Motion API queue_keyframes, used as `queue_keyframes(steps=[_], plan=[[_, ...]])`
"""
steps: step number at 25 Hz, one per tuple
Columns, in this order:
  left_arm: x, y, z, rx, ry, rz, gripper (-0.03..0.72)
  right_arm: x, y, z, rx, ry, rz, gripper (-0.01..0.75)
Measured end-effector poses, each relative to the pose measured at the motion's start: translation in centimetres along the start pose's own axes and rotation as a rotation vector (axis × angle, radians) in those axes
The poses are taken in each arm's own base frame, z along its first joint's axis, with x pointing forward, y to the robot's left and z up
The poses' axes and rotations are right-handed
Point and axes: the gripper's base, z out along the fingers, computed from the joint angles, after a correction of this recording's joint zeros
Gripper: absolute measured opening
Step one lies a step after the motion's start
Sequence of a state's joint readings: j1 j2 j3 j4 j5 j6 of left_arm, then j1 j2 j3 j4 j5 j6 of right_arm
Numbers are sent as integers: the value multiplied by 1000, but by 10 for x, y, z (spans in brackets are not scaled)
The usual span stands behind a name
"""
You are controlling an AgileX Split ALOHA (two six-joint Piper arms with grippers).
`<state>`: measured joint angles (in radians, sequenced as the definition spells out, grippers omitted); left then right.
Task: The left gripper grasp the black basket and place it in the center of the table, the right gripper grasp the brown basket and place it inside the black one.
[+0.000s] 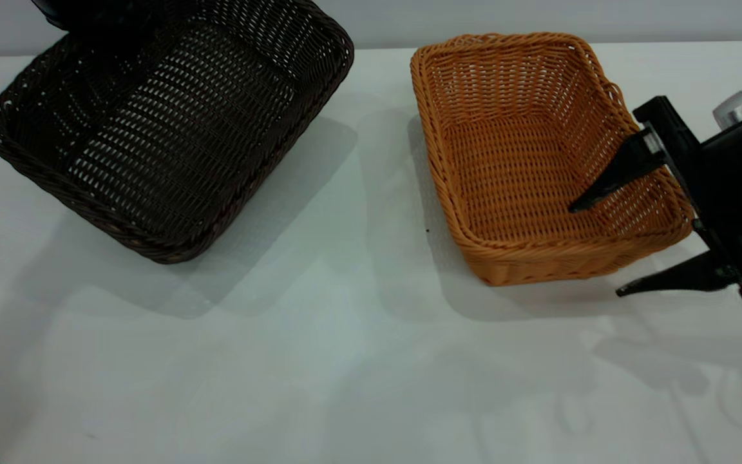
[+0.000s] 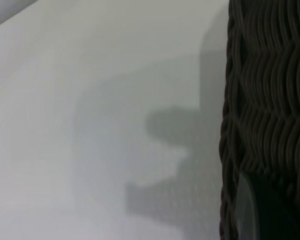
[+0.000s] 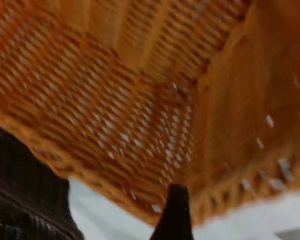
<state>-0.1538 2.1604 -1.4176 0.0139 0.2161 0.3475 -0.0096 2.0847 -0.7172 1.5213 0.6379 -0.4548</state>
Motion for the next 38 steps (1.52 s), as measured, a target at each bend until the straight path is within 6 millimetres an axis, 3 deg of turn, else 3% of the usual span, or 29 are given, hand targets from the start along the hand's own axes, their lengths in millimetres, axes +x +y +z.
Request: queue_keyframes(steps=[5, 9, 12, 18, 22, 26, 31, 38], plan=[[0, 0, 0, 0, 0, 26, 81, -11, 8, 18, 5, -9, 17, 557], [0, 0, 0, 0, 0, 32, 81, -14, 8, 32, 28, -8, 18, 484], [0, 0, 0, -1, -1, 49, 81, -16, 5, 38, 46, -15, 31, 381], [0, 0, 0, -2, -4, 101, 81, -22, 5, 41, 47, -67, 72, 94], [0, 2, 0, -4, -3, 144, 81, -33, 9, 35, 27, -84, 28, 78], [0, 0, 0, -2, -3, 224, 81, -72, 19, 13, -62, -150, 17, 78], [-7, -30, -1, 51, 18, 412, 81, -119, 47, -30, -238, -190, -54, 78], [-23, -107, -8, 141, -22, 765, 81, -128, 84, -58, -262, -83, -330, 78]])
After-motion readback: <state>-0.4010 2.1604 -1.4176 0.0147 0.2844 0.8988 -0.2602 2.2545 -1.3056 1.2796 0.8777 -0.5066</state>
